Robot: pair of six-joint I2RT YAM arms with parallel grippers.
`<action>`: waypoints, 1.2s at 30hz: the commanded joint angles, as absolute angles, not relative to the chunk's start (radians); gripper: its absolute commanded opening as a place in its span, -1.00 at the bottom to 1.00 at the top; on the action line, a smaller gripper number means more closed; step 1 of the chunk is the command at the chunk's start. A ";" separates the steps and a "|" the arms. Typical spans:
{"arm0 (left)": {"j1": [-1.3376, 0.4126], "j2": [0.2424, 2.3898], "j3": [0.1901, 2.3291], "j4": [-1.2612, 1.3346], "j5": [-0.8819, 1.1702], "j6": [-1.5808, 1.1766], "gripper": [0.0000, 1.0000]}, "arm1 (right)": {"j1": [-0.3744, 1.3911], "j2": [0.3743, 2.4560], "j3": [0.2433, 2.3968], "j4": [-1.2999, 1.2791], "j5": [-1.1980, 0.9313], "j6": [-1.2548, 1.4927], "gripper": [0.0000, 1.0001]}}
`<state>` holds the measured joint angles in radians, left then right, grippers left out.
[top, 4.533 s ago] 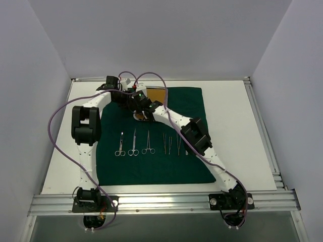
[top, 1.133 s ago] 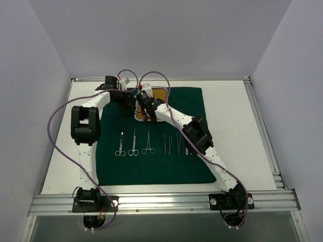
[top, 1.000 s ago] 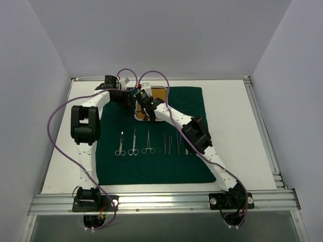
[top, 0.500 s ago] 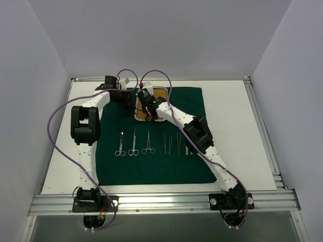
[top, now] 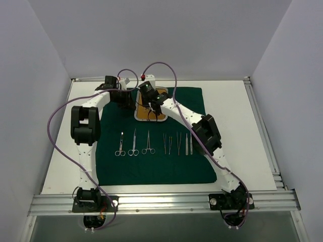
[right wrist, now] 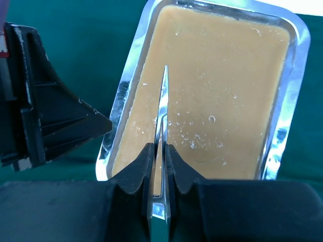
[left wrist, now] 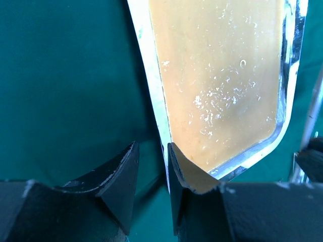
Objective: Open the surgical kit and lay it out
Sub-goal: Pick up the medical item from the container, then place the medical item in the surgical kit.
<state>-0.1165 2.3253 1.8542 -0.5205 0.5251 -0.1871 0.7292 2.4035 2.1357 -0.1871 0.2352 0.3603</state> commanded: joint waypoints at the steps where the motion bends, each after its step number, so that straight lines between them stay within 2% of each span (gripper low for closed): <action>1: -0.114 2.295 1.910 -0.514 0.551 -0.169 -0.23 | 0.749 2.297 2.083 -0.157 0.262 0.393 -1.00; 8: -0.083 2.257 1.983 -0.574 0.598 -0.147 -0.22 | 0.824 2.093 1.814 -0.011 0.344 0.524 -1.00; 12: -0.034 2.244 2.048 -0.616 0.650 -0.144 -0.22 | 0.951 2.049 1.665 0.119 0.437 0.627 -1.00; 19: 0.144 2.158 1.971 -0.621 0.676 -0.135 -0.21 | 1.098 2.202 1.770 0.161 0.517 0.788 -1.00; 25: 0.187 2.046 1.804 -0.597 0.646 -0.083 -0.21 | 1.152 2.354 1.937 0.083 0.525 0.824 -1.00; 31: 0.190 2.039 1.767 -0.704 0.591 0.069 -0.21 | 1.140 2.278 1.816 0.165 0.532 0.830 -1.00; 36: 0.196 1.915 1.636 -0.838 0.549 0.190 0.08 | 1.121 2.200 1.731 0.192 0.522 0.766 -1.00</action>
<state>0.1871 2.0373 1.6932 -0.7277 0.5873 0.0761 1.1366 2.3329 1.7603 0.1421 0.4709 0.7898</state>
